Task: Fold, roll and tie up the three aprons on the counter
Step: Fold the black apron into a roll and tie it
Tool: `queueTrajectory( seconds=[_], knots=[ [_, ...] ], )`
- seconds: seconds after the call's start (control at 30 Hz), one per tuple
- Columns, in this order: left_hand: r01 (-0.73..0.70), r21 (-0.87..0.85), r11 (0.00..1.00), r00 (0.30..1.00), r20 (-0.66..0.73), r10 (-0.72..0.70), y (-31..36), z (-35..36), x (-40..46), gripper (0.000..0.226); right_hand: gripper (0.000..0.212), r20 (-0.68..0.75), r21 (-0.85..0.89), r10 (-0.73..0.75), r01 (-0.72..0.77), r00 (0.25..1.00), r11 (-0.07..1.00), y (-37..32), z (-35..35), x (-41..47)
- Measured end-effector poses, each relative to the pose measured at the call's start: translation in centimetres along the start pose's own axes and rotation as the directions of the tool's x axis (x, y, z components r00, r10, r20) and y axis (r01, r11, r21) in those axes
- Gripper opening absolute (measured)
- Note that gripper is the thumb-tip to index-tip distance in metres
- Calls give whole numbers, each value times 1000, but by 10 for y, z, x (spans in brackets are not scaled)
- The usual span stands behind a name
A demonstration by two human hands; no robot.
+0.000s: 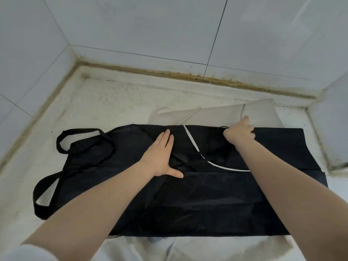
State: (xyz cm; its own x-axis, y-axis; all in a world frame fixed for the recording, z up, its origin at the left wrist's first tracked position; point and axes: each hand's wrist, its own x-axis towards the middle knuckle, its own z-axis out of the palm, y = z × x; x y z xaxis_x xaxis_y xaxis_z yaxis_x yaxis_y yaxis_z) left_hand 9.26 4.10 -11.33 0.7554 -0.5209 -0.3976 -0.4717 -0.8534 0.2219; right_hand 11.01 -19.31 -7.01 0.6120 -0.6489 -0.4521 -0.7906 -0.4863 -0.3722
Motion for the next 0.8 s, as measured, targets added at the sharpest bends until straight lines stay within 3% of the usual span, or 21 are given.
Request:
queueTrajectory(
  seconds=[0.07, 0.13, 0.17, 0.2, 0.27, 0.37, 0.47, 0.53, 0.6, 0.63, 0.7, 0.73, 0.8],
  knots=[
    [-8, 80, 997, 1000, 30, 6, 0, -2, 2, 119, 79, -140, -274, -293, 247, 946, 929, -13, 3, -14],
    [-46, 176, 983, 998, 47, 38, 1, -4, 3, 108, 58, -85, -347, -636, 575, 767, 741, -34, 15, -30],
    [-64, 217, 974, 997, 51, 54, 1, -4, 3, 105, 43, -4, -378, -708, 654, 707, 655, -43, 24, -38],
    [-76, 243, 967, 996, 54, 65, 0, -4, 3, 102, 35, 83, -424, -721, 679, 688, 599, -50, 35, -44],
    [-90, 255, 963, 995, 65, 75, 0, -3, 4, 100, 35, 214, -561, -628, 620, 748, 548, -59, 50, -51],
    [-95, 234, 968, 994, 83, 77, -3, 1, 5, 99, 18, 260, -611, -538, 568, 802, 551, -64, 56, -47],
    [-111, 204, 973, 992, 90, 94, -6, 5, 5, 99, 19, 320, -688, -541, 583, 777, 431, -75, 45, -41],
    [-111, 190, 975, 991, 92, 95, -6, 6, 6, 99, 23, 290, -751, -600, 566, 746, 340, -88, 29, -38],
    [-109, 182, 977, 992, 89, 94, -7, 7, 7, 99, 27, 170, -787, -682, 514, 712, 341, -107, 11, -33],
    [-108, 174, 979, 992, 87, 94, -7, 8, 7, 99, 29, 82, -770, -717, 500, 693, 396, -118, 0, -27],
    [-106, 154, 982, 992, 81, 95, -8, 9, 7, 99, 28, -138, -583, -726, 538, 673, 609, -141, -23, -19],
    [-105, 149, 983, 993, 78, 94, -8, 10, 7, 99, 28, -208, -384, -703, 604, 681, 698, -150, -31, -17],
    [-101, 137, 985, 993, 78, 91, -7, 10, 7, 99, 39, -175, 122, -694, 715, 698, 688, -161, -35, -17]
  ],
)
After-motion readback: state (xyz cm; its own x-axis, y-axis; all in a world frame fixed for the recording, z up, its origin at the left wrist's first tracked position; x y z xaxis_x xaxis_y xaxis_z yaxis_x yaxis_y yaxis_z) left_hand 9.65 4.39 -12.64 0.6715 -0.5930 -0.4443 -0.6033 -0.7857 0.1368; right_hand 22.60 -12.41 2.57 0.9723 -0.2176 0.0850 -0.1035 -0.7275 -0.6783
